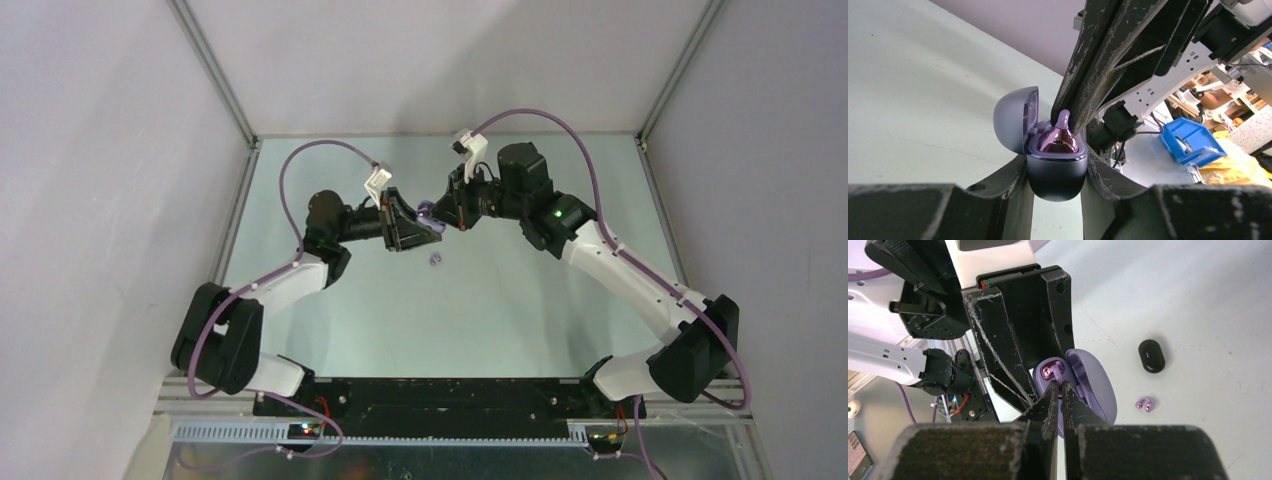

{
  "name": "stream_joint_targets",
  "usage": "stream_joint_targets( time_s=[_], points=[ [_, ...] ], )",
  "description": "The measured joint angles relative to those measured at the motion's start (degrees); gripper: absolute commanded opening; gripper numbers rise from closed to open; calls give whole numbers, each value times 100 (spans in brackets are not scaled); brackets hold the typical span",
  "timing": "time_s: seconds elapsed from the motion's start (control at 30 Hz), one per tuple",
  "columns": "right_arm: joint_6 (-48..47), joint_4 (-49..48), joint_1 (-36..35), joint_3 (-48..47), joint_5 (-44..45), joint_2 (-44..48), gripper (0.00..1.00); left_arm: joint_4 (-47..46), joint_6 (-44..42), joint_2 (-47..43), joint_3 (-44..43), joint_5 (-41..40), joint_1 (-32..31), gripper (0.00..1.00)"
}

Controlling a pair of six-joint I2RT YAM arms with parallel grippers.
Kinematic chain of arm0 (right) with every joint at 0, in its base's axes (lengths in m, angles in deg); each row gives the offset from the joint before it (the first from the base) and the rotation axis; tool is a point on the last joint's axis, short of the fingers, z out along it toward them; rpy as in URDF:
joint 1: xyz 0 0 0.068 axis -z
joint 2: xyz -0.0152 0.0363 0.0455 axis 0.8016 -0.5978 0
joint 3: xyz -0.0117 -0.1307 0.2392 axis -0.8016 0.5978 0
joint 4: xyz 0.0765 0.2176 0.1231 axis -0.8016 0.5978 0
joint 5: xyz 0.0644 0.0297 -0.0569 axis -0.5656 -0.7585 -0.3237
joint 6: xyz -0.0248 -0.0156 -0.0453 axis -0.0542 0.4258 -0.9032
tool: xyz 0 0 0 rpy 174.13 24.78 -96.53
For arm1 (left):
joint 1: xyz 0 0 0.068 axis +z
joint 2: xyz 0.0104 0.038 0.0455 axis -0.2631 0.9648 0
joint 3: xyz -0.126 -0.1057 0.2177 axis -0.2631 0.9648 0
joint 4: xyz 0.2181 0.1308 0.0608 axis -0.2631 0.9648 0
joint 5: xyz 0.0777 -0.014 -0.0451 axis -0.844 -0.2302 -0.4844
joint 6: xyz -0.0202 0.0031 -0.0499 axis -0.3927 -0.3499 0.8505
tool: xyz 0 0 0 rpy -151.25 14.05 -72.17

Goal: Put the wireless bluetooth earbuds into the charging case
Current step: Insert the left earbud into the left side groove of the charging case.

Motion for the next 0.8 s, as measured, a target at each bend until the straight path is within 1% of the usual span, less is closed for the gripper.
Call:
stream_joint_targets(
  time_s=[0.17,0.2,0.27,0.33,0.43,0.6,0.73,0.8],
  points=[
    [-7,-153,13,46,-201,0,1,-7,-2,-90,22,118,68,0],
    [-15,-166,13,46,-236,0,2,-11,-4,-120,37,129,74,0],
    [-48,-188,13,46,-313,0,10,-20,-9,-168,61,142,83,0],
    [-90,-195,15,48,-385,7,13,-20,-42,-190,70,184,87,0],
    [-155,-166,74,63,-546,42,16,-13,-146,-221,70,227,87,0],
    [-262,55,243,131,-861,212,24,57,-417,-356,70,223,105,0],
    [-387,188,275,146,-1093,396,25,151,-634,-455,70,229,109,0],
    [-413,195,273,146,-1224,461,23,264,-754,-492,68,234,109,0]
  ],
)
